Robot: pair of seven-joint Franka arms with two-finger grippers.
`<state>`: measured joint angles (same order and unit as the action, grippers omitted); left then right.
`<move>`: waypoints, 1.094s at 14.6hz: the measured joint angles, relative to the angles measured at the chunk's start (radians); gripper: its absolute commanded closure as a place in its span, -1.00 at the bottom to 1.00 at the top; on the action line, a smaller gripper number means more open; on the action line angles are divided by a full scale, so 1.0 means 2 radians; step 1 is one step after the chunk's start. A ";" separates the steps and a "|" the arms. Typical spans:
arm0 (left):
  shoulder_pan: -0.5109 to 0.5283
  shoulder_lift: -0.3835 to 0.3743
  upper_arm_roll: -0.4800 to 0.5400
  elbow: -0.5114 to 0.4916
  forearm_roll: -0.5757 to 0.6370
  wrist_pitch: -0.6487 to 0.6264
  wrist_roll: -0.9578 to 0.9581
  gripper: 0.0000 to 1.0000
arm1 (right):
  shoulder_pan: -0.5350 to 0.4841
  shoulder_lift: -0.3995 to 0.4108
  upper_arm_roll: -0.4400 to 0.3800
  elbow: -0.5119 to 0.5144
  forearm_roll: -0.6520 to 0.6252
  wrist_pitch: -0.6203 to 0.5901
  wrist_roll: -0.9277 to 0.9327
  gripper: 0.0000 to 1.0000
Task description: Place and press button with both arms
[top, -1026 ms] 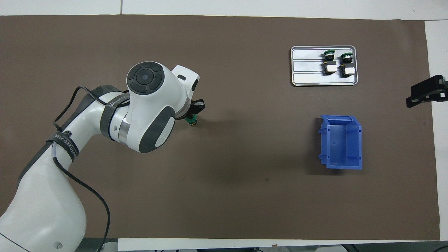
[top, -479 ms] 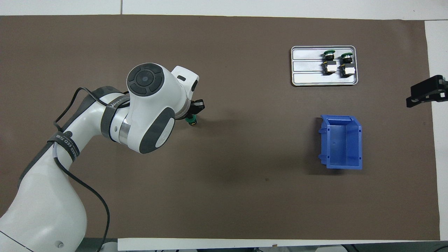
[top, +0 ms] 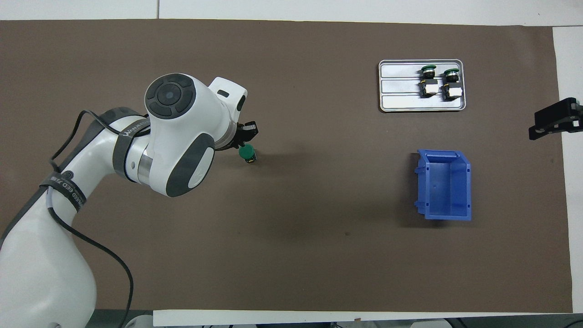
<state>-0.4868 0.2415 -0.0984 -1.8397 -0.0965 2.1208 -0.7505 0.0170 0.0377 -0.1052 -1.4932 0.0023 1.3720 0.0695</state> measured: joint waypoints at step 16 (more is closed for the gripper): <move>0.188 -0.096 0.010 0.042 0.029 -0.207 0.283 -0.99 | 0.000 0.000 0.000 0.000 0.000 0.000 0.000 -0.97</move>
<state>-0.1103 0.0485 -0.0776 -1.7555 -0.0390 1.7076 -0.1838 0.0170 0.0377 -0.1052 -1.4932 0.0023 1.3720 0.0695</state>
